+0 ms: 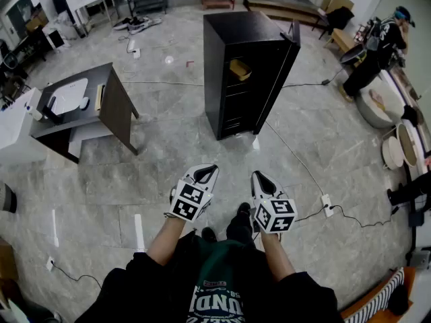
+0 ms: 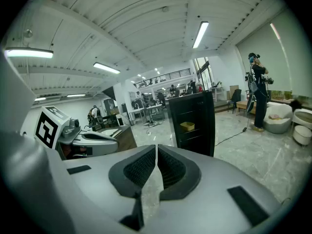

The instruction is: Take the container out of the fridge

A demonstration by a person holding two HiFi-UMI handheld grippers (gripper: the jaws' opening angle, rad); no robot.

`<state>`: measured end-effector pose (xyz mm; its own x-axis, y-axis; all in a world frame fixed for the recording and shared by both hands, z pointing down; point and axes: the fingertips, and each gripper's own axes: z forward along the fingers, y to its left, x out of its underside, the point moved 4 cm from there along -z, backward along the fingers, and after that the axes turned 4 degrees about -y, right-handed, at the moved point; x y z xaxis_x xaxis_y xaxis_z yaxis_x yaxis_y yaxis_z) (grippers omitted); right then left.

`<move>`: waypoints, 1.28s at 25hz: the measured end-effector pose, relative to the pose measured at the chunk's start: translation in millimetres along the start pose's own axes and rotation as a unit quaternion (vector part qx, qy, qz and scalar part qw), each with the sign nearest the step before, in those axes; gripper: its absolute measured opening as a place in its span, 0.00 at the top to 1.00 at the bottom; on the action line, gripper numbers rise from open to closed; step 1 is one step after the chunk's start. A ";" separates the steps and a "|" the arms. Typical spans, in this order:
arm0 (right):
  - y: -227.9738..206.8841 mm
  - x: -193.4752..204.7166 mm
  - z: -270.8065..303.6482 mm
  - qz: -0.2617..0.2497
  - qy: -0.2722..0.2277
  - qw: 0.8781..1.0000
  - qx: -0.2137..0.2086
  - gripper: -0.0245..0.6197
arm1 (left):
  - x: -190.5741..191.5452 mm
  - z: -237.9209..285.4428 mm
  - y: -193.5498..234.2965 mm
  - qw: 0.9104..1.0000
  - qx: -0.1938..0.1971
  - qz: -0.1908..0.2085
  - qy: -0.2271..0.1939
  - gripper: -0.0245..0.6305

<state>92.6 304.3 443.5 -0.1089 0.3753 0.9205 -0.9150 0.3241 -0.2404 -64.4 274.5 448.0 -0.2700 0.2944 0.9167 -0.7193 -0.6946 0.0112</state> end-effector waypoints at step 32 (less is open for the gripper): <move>-6.0 11.8 -13.5 0.025 -0.001 1.000 0.012 0.91 | 7.6 10.9 -23.0 1.000 0.019 0.005 0.012 0.94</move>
<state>102.1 318.5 451.6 -0.1558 0.3892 0.9079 -0.9176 0.2832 -0.2788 -42.9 285.5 459.1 -0.2919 0.3029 0.9072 -0.6917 -0.7219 0.0184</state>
